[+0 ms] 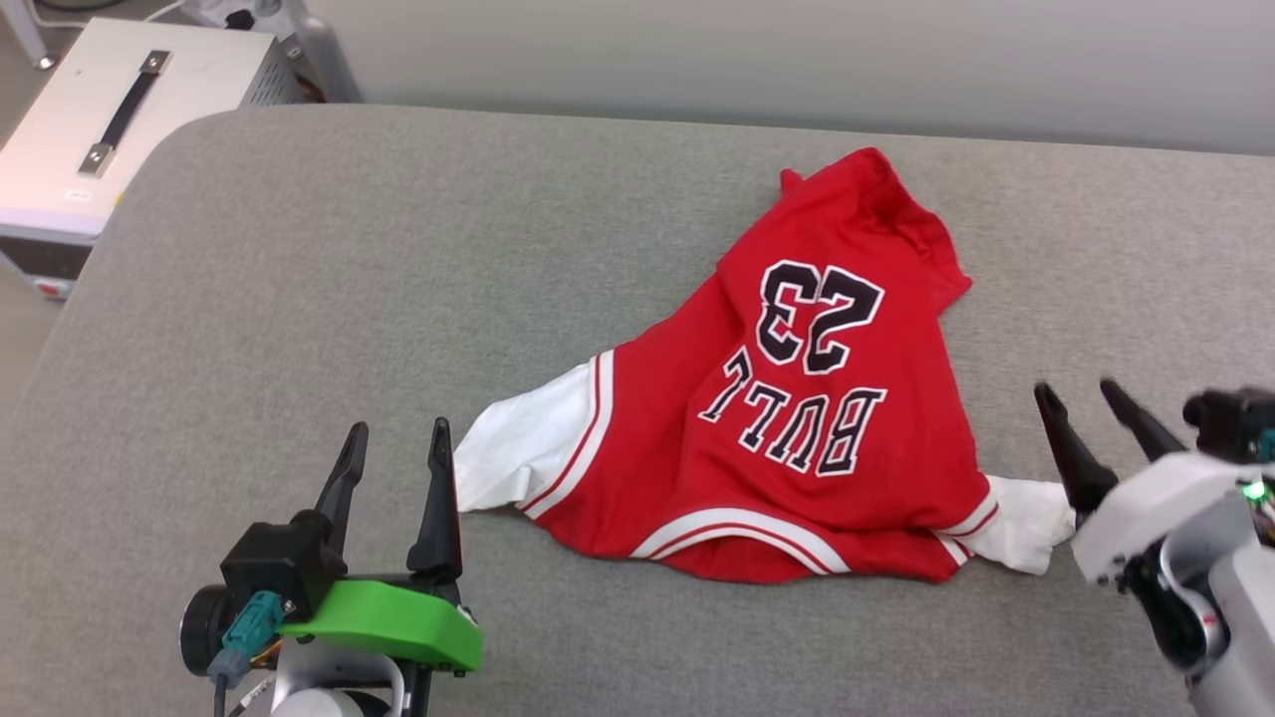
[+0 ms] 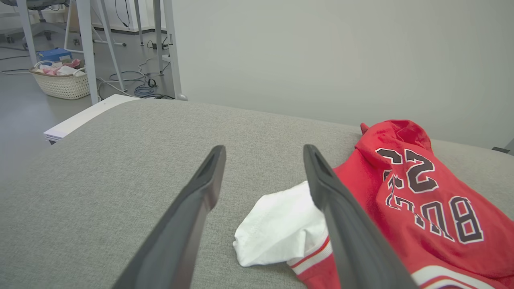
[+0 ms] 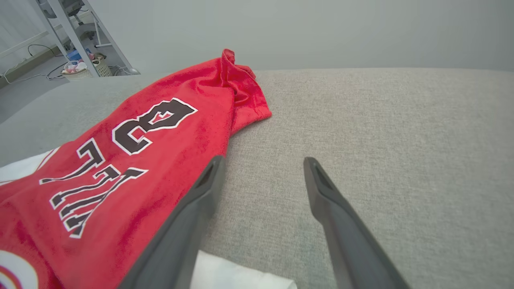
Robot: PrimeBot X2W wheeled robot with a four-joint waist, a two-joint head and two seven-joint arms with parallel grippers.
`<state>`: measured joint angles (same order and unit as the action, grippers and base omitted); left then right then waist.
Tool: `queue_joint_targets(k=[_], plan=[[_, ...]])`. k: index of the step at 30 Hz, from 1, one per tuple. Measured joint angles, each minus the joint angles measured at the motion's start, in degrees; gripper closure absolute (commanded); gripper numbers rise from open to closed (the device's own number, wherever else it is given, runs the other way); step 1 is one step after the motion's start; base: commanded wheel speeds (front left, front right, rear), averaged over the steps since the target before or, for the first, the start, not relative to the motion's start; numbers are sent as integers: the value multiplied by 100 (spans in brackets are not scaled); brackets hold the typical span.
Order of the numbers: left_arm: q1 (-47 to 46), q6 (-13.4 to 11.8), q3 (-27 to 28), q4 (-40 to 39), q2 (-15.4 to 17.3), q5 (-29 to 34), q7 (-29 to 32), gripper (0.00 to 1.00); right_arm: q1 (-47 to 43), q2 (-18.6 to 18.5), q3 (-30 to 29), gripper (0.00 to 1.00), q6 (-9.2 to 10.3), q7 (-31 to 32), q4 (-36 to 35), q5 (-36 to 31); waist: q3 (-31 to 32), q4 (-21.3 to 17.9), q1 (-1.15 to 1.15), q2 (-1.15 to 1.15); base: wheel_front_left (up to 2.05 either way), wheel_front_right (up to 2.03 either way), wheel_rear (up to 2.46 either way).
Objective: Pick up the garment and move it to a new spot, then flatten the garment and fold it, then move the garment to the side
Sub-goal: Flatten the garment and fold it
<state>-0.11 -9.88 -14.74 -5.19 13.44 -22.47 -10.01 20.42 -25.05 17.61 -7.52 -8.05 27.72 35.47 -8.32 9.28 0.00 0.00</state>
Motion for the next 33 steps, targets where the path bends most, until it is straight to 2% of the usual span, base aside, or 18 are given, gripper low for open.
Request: queue_joint_targets(k=[3,9,16,23,33], plan=[[49,-26,20,-42,32,-30,5,0,-683,167,-557,0,1,519,-519,-190,73,-123,0,0,0,0,0],[93,-54,22,-100,75,-69,51,0,-1828,389,-1363,0,1,2041,-1704,-434,132,-315,0,0,0,0,0],[72,-53,-15,-124,75,-69,54,0,-2162,422,-1739,0,1,3264,-2787,-608,-33,-312,0,0,0,0,0],[-31,-51,-70,-118,65,-70,21,0,-1884,182,-1595,0,1,4032,-2917,-593,-292,-198,0,0,0,0,0],[-287,-34,-156,-22,-7,-70,-60,0,-1107,-244,-1039,0,1,4439,-2384,-471,-730,50,0,0,0,0,0]])
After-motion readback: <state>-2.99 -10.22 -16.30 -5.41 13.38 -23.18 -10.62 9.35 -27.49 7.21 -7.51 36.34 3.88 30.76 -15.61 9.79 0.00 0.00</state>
